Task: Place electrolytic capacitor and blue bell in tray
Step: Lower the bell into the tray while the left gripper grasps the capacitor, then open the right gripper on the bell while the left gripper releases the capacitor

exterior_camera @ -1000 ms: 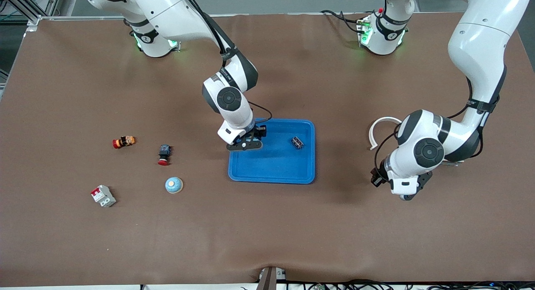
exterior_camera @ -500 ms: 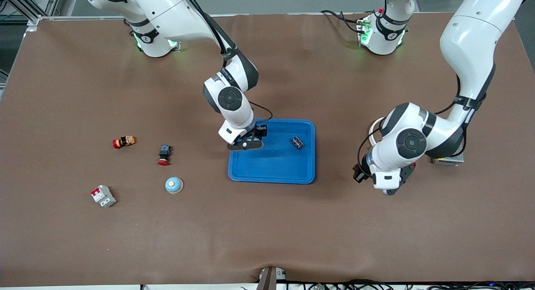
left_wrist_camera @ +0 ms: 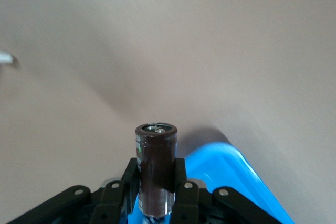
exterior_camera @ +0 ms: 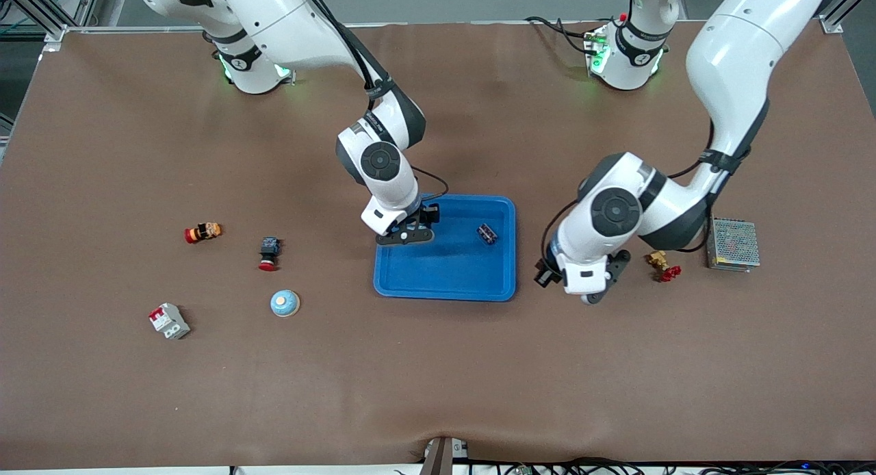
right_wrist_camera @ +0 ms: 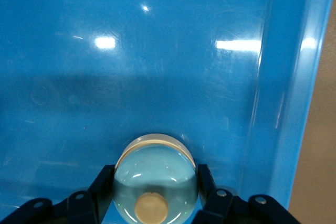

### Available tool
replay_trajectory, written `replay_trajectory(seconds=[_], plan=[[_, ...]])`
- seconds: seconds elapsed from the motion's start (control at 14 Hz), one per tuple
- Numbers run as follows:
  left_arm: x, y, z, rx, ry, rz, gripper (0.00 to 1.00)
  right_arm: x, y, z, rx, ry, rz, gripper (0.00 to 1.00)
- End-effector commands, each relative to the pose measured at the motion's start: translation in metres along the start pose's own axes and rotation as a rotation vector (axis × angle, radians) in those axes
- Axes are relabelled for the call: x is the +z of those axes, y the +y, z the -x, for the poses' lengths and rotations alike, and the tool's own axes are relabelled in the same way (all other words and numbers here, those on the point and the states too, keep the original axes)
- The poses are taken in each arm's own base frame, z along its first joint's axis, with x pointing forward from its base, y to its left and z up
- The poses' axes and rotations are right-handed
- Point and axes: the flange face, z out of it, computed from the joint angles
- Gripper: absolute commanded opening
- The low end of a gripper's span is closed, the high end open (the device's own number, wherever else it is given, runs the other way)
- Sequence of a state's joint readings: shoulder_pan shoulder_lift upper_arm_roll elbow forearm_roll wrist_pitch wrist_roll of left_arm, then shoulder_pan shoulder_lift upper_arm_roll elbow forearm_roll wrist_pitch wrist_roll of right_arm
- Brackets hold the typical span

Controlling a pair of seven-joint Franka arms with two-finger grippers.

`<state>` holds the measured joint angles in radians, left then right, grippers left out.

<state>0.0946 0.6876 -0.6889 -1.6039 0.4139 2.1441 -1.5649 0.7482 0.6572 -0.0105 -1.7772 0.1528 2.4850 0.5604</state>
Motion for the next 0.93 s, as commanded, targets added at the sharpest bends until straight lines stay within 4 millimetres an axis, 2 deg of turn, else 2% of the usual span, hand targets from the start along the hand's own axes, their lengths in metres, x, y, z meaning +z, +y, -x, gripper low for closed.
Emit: replay_trajectory(seconds=[0.0, 0.14, 0.36, 0.5, 0.64, 0.86], plan=[[0.002, 0.017, 0.011, -0.021, -0.012, 0.009, 0.0, -0.001, -0.002, 0.002, 0.015, 0.011, -0.002, 1.0], [0.01, 0.025, 0.036, -0.021, -0.02, 0.01, 0.0, -0.002, -0.001, 0.001, 0.017, 0.011, -0.002, 1.0], [0.029, 0.044, 0.057, -0.065, -0.017, 0.01, 0.0, -0.014, 0.0, -0.003, 0.017, 0.01, -0.006, 1.0], [0.042, 0.051, 0.069, -0.062, 0.015, 0.009, 0.0, -0.043, -0.001, -0.004, 0.014, -0.006, -0.003, 1.0], [0.056, 0.055, 0.081, -0.07, 0.01, 0.032, 0.0, -0.083, 0.002, -0.006, 0.007, -0.035, 0.006, 1.0], [0.079, 0.056, 0.095, -0.083, -0.003, 0.031, 0.0, -0.143, 0.027, -0.025, -0.035, -0.079, 0.014, 1.0]])
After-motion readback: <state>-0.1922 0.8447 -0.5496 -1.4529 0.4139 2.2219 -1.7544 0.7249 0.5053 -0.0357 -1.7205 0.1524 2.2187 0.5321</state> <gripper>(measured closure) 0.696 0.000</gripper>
